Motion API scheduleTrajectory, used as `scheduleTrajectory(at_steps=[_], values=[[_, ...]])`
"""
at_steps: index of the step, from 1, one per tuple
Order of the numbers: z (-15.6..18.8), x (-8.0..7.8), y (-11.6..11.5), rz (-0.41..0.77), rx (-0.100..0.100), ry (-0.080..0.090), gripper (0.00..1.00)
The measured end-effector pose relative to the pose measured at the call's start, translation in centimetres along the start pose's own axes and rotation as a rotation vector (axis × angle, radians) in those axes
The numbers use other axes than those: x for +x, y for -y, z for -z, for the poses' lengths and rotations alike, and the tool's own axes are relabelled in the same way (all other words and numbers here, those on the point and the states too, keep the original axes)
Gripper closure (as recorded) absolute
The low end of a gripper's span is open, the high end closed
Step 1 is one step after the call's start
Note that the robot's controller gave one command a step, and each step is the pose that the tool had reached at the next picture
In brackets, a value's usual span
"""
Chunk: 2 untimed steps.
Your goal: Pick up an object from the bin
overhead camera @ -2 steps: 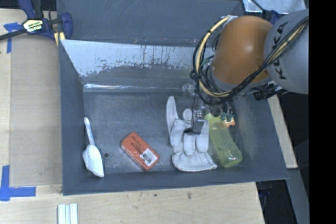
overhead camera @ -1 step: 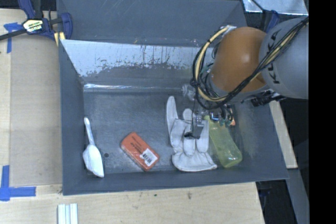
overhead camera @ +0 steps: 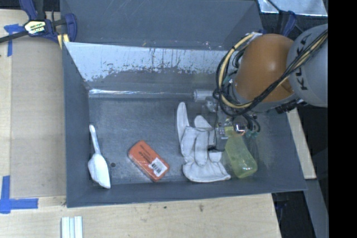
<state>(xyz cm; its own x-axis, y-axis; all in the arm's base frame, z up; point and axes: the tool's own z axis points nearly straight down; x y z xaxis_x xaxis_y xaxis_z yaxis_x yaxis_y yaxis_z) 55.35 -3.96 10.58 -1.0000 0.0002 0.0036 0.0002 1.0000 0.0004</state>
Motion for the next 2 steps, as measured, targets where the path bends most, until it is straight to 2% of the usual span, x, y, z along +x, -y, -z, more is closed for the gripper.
scheduleTrajectory(at_steps=[1, 2], values=[[-2.74, -0.55, -0.23, -0.213, 0.000, 0.018, 1.00], [-2.75, -0.55, -0.23, -0.214, -0.001, 0.018, 1.00]])
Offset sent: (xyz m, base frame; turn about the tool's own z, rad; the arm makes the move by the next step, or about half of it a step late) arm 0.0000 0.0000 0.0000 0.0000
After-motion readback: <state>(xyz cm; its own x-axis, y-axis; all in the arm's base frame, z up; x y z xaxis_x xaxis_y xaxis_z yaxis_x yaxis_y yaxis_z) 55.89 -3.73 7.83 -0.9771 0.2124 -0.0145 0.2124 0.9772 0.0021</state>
